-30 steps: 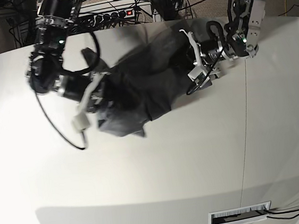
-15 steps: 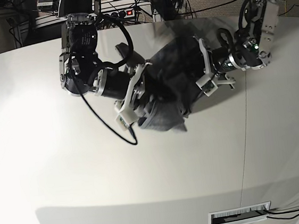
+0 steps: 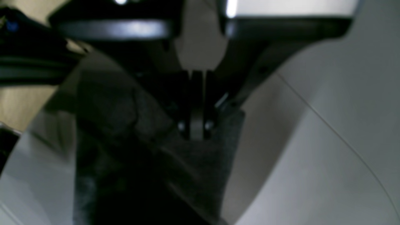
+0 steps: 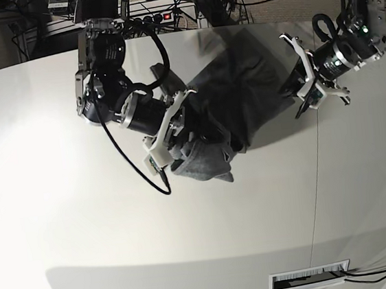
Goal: Fold the T-shirt properly
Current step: 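Lift the strip end with the right gripper and fold it over the left gripper's fold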
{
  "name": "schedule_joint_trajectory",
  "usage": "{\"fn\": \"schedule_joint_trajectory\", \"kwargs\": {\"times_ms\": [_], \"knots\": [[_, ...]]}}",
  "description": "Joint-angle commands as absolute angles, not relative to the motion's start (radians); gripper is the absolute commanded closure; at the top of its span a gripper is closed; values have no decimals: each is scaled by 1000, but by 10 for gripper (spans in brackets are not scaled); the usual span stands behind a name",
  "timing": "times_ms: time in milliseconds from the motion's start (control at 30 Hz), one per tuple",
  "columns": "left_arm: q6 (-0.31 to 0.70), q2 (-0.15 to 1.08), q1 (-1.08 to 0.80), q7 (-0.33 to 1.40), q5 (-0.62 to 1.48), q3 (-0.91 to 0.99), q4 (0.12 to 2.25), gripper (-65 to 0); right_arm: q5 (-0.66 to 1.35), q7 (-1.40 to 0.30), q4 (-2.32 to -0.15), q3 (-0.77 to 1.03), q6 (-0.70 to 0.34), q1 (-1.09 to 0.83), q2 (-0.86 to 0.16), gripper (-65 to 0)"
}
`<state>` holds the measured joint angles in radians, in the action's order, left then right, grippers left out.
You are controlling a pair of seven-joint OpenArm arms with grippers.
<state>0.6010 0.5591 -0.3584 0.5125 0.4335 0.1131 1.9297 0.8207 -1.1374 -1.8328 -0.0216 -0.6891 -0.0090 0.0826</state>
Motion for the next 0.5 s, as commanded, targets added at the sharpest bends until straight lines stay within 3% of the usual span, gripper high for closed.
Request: {"fn": "schedule_joint_trajectory", "kwargs": {"times_ms": [0, 300, 467], "knots": [[602, 568, -367, 459, 426, 121, 1913, 0, 868, -1120, -1851, -31, -698, 14, 99, 0], [604, 551, -311, 335, 410, 121, 1678, 0, 939, -1164, -1851, -36, -698, 14, 125, 0], [656, 532, -271, 328, 411, 121, 1602, 0, 936, -1173, -1851, -109, -698, 14, 125, 0]]}}
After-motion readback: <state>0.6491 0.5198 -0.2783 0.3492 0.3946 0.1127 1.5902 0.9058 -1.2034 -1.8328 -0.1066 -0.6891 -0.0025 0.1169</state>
